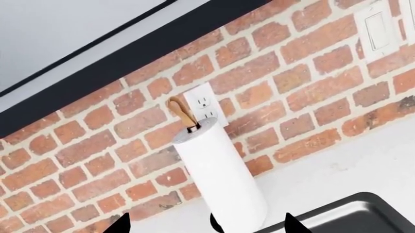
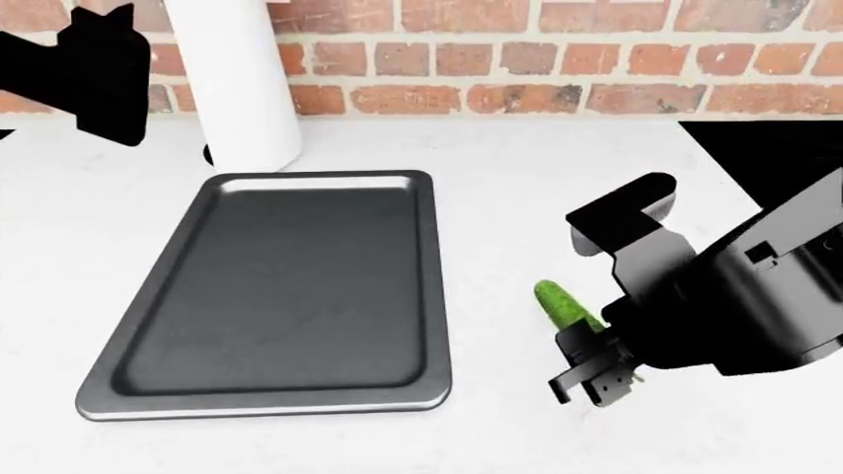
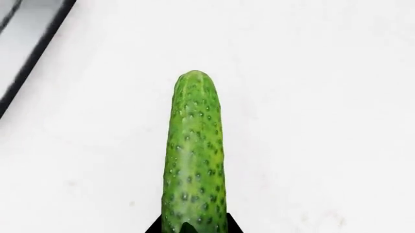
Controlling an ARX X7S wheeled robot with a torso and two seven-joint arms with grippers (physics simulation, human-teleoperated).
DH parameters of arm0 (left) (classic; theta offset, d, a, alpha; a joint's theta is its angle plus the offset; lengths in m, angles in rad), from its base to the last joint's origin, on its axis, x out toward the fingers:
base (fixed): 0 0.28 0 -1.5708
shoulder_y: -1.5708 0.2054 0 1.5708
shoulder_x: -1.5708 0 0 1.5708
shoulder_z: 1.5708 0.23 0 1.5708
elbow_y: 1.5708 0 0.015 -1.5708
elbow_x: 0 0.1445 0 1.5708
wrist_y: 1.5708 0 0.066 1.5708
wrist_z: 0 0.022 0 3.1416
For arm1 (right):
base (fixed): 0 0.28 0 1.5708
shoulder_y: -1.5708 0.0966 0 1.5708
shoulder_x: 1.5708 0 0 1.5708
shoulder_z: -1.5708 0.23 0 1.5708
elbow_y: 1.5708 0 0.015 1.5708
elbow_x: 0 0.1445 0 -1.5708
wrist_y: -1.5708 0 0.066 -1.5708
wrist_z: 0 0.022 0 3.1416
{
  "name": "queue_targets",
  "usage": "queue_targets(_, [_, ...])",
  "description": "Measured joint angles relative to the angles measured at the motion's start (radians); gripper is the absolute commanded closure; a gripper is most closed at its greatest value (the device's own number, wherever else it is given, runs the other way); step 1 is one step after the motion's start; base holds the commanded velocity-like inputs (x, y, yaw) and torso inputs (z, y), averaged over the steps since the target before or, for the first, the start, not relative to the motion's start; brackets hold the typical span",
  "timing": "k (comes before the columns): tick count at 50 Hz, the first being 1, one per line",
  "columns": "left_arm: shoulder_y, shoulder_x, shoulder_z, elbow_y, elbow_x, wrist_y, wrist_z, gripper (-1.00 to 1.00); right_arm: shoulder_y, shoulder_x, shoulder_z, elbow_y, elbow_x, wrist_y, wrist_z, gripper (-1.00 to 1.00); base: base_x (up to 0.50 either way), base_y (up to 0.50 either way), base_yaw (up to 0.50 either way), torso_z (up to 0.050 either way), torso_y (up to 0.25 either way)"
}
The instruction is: Place the two vegetables and bowl onto the tray for setting up a vegetable dip station.
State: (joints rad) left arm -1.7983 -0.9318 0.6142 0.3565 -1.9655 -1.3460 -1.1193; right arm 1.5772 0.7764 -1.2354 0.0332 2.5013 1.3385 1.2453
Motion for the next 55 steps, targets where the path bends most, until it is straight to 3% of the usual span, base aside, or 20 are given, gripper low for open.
queue_targets(10, [-0.007, 0.004, 0.01, -0.001, -0.001, 0.003, 0.0, -1.0, 0.146, -0.081, -0.043, 0.001, 0.099, -0.011, 0.06, 1.0, 0.0, 0.0, 0.0, 0.0, 0.0])
queue_targets(18, [-0.011, 0.002, 0.014, 0.0, -0.001, 0.005, 0.003, -1.0, 0.214, -0.23, -0.019, 0.174, 0.013, 0.073, -0.006, 1.0, 0.0, 0.0, 0.0, 0.0, 0.0])
queue_targets(28, [-0.02, -0.012, 0.015, 0.011, -0.015, 0.008, 0.004, -1.0, 0.289, -0.454, -0.003, 0.432, -0.413, 0.14, -0.418, 1.0, 0.0, 0.0, 0.0, 0.0, 0.0])
queue_targets(34, [-0.029, -0.02, 0.017, 0.018, -0.029, 0.009, 0.0, -1.0, 0.334, -0.586, -0.073, 0.595, -0.678, 0.092, -0.747, 1.0, 0.0, 0.0, 0.0, 0.0, 0.0])
queue_targets(39, [-0.038, -0.023, 0.021, 0.022, -0.038, 0.008, -0.001, -1.0, 0.36, -0.662, -0.159, 0.693, -0.792, 0.027, -0.945, 1.0, 0.0, 0.0, 0.0, 0.0, 0.0])
queue_targets(46, [-0.056, -0.028, 0.026, 0.027, -0.057, 0.008, -0.007, -1.0, 0.374, -0.72, -0.246, 0.78, -0.87, -0.057, -1.115, 1.0, 0.0, 0.0, 0.0, 0.0, 0.0])
queue_targets(55, [-0.075, -0.044, 0.033, 0.041, -0.091, 0.008, -0.019, -1.0, 0.348, -0.754, -0.298, 0.85, -0.917, -0.152, -1.221, 1.0, 0.0, 0.0, 0.0, 0.0, 0.0])
